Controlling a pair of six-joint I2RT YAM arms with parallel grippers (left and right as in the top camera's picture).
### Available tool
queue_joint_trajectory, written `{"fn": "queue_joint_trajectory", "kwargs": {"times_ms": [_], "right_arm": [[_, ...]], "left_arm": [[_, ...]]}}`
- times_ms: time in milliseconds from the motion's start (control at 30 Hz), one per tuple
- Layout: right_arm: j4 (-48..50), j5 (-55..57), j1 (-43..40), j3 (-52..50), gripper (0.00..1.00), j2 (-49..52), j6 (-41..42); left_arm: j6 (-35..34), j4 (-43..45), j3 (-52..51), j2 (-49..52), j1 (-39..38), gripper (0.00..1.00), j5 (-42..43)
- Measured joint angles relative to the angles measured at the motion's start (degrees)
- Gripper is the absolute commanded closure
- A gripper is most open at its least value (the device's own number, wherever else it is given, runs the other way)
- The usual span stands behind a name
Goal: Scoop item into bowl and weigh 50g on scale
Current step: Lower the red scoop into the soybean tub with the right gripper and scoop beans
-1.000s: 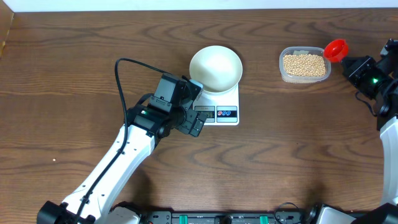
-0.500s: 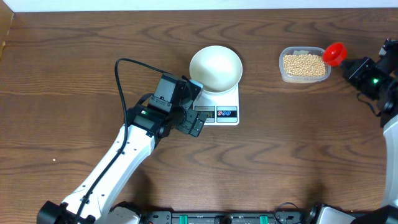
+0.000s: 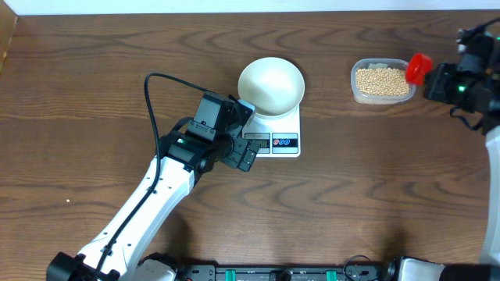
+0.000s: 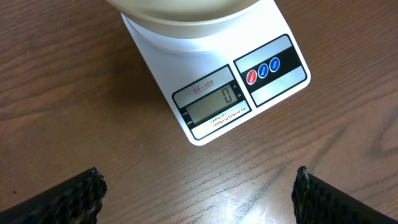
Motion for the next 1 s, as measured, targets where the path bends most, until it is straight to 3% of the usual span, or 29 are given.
{"fn": "queue_joint_trajectory", "kwargs": {"times_ms": [467,1000], "right_arm": [[2.75,9.03,4.59,0.00,0.99,6.49,-8.61],[12.00,13.31,4.68,0.00,0.99,17.75,-10.58]], "left_arm": [[0.00,0.00,0.00,0.00,0.00,0.02,-0.09],[0.00,0.00,0.00,0.00,0.00,0.02,-0.09]]}}
